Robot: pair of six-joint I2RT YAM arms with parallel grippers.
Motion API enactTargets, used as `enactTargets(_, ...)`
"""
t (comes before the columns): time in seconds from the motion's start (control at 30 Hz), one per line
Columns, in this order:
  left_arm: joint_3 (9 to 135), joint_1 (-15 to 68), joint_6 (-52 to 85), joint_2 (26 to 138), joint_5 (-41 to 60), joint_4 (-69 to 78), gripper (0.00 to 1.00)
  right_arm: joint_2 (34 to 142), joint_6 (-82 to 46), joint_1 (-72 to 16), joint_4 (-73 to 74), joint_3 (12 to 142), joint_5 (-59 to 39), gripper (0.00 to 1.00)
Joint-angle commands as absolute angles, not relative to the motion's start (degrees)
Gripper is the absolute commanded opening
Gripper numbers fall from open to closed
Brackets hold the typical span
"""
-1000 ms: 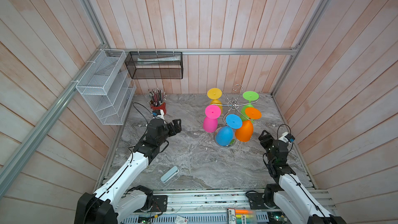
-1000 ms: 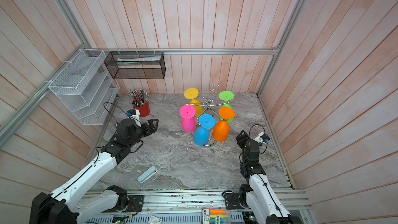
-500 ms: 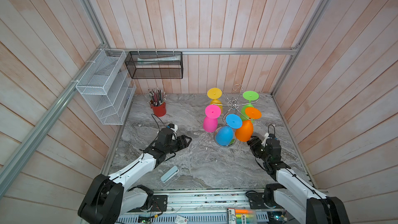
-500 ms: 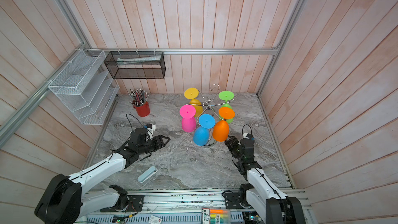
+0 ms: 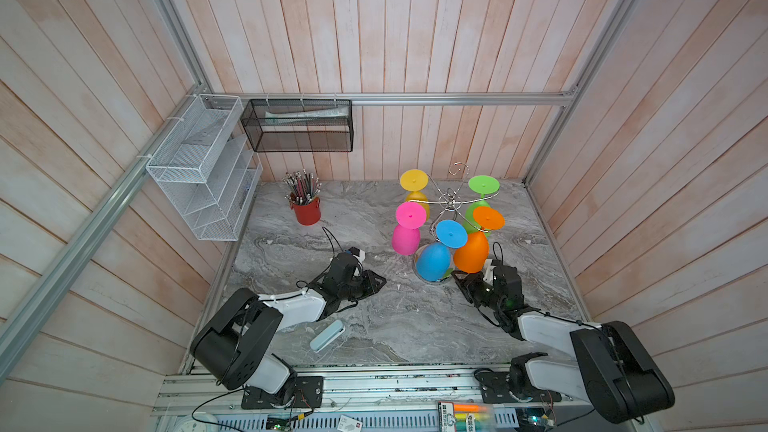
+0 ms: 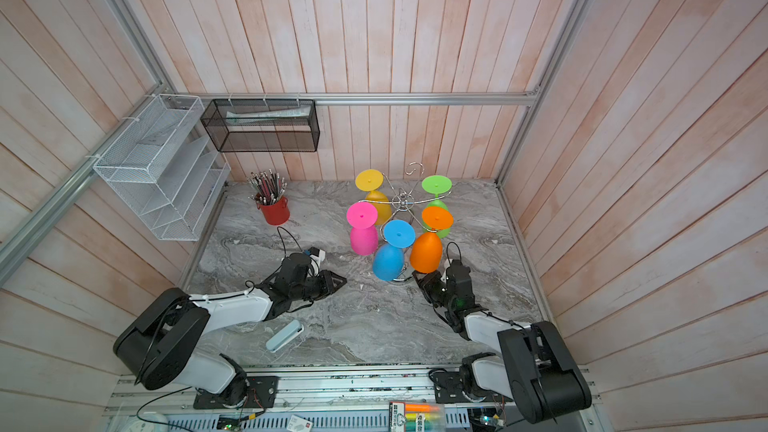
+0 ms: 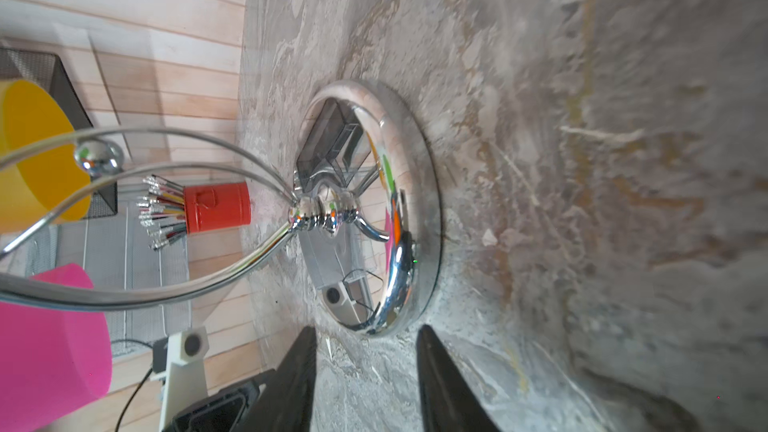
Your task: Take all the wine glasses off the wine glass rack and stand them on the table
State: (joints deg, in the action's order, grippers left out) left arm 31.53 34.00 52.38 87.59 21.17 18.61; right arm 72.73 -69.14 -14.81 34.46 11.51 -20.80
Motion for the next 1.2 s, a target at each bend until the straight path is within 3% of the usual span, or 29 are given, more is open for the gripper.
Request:
enactTargets(0.0,34.30,34.56,53.77,90.02,21.20,23.49,0.27,74.52,-70.83,-16.37,38.70,13.25,-21.98,0.37)
enactTargets(0.4,36.30,35.51,54.02,91.77,17.59,24.00,0.27,82.05,-73.93,-21.60,41.99,15.46,-18.63,0.36)
enactTargets(1.17,32.46,35.42,46.52,76.60,7.31,11.21,0.27,97.97,-77.88,-23.15,49.84,22.87,-14.20,0.34)
